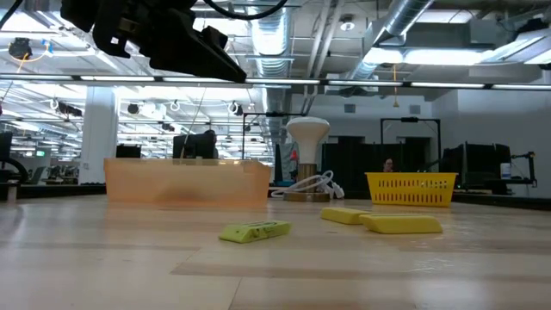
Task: Pick & Place School Supplies
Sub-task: Put the yellow eraser into the red bin
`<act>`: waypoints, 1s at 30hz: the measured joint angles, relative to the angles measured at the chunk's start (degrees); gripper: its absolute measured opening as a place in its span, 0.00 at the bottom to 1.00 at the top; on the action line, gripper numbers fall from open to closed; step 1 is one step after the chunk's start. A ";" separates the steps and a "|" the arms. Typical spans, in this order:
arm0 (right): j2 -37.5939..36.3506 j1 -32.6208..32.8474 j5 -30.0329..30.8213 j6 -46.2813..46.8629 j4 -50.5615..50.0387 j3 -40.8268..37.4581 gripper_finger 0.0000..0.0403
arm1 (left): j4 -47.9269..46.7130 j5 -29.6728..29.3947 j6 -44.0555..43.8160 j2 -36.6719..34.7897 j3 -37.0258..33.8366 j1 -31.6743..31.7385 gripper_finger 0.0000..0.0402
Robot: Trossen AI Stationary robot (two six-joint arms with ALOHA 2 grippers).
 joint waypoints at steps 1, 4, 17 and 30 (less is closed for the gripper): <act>0.91 -0.02 -0.01 0.00 0.62 0.00 0.05 | 0.00 0.03 -0.01 0.00 0.00 0.00 0.29; 3.06 0.00 -1.27 0.00 1.56 -0.02 0.05 | 0.00 0.24 -0.01 0.00 0.00 0.00 0.29; 3.61 -0.20 -1.46 0.00 -1.26 -0.02 0.39 | 0.00 1.38 -1.47 0.00 -0.02 0.00 0.29; 3.61 -1.42 7.31 -1.05 0.63 -0.02 0.44 | 0.04 1.38 -1.45 0.00 -0.02 0.00 0.29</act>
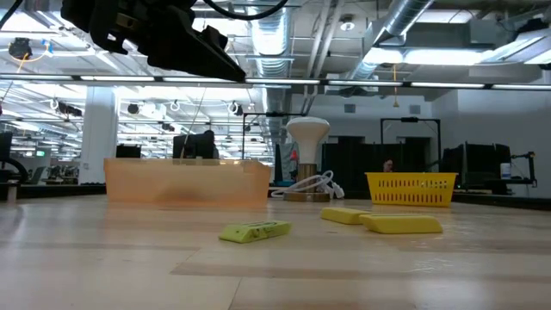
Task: Pick & Place School Supplies
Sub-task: Put the yellow eraser into the red bin
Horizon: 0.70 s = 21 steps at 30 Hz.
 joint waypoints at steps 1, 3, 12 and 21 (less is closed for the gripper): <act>0.00 -0.35 2.29 -0.98 0.83 0.00 0.43 | 0.00 0.00 -0.08 0.00 0.00 0.00 0.29; 0.00 -1.25 8.42 -3.76 3.27 0.00 0.42 | 0.00 0.00 -0.34 0.00 0.00 0.00 0.29; 0.00 -10.58 35.99 -27.61 13.07 0.00 0.39 | 0.02 8.12 -10.78 0.00 0.00 0.00 0.29; 0.00 -24.72 40.00 -44.69 19.56 0.00 0.34 | 1.07 9.83 -18.01 0.01 0.00 -0.24 0.29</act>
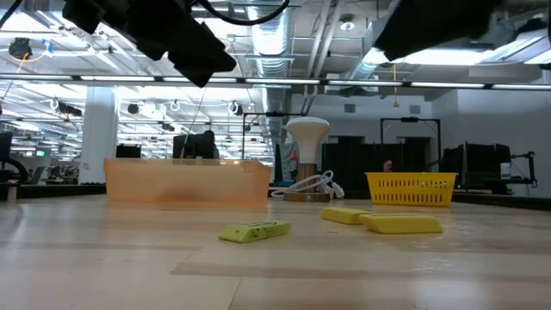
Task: Pick & Place School Supplies
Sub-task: Put the yellow eraser into the red bin
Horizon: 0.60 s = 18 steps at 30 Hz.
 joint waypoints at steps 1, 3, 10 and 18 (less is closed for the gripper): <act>0.13 -1.13 0.06 -1.57 0.23 0.00 0.33 | 0.15 -0.22 -0.02 -0.01 0.00 0.00 0.29; 0.44 -2.99 0.18 -3.86 0.97 -0.43 0.31 | 0.25 -0.42 -0.04 0.00 0.00 0.02 0.29; 0.04 -6.08 -0.45 -7.44 18.61 -11.97 0.29 | 12.48 -1.67 -0.27 0.04 -4.62 0.10 0.29; -0.49 -11.33 -8.44 -16.76 47.24 -27.09 0.29 | 32.16 -6.48 -7.43 0.05 -16.20 3.34 0.29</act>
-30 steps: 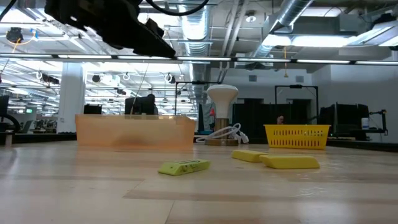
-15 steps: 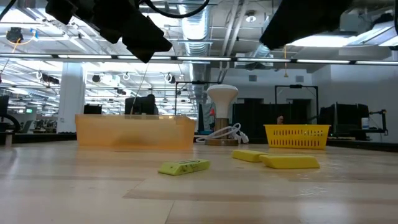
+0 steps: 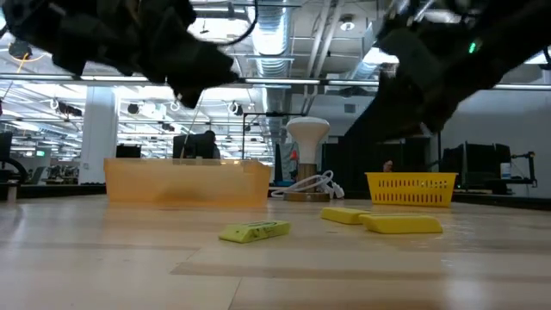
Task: Pick & Place School Supplies
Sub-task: Put the yellow eraser into the red bin
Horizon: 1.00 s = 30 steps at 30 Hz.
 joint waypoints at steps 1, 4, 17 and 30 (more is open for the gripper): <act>0.02 -1.13 -2.23 -1.21 4.37 -1.87 0.29 | 1.12 -0.78 -0.92 0.00 -1.15 0.16 0.29; 0.03 -5.20 -10.90 -3.74 19.47 -7.60 0.29 | 4.43 -3.48 -1.97 0.00 -3.86 -0.01 0.29; 0.01 -13.00 -36.05 3.75 37.26 -15.18 0.29 | 8.01 -3.53 -1.69 0.00 -5.29 -0.21 0.29; 0.49 -12.22 -39.76 9.37 30.61 -15.17 0.29 | 8.01 -2.89 -1.60 0.00 -5.29 -0.21 0.29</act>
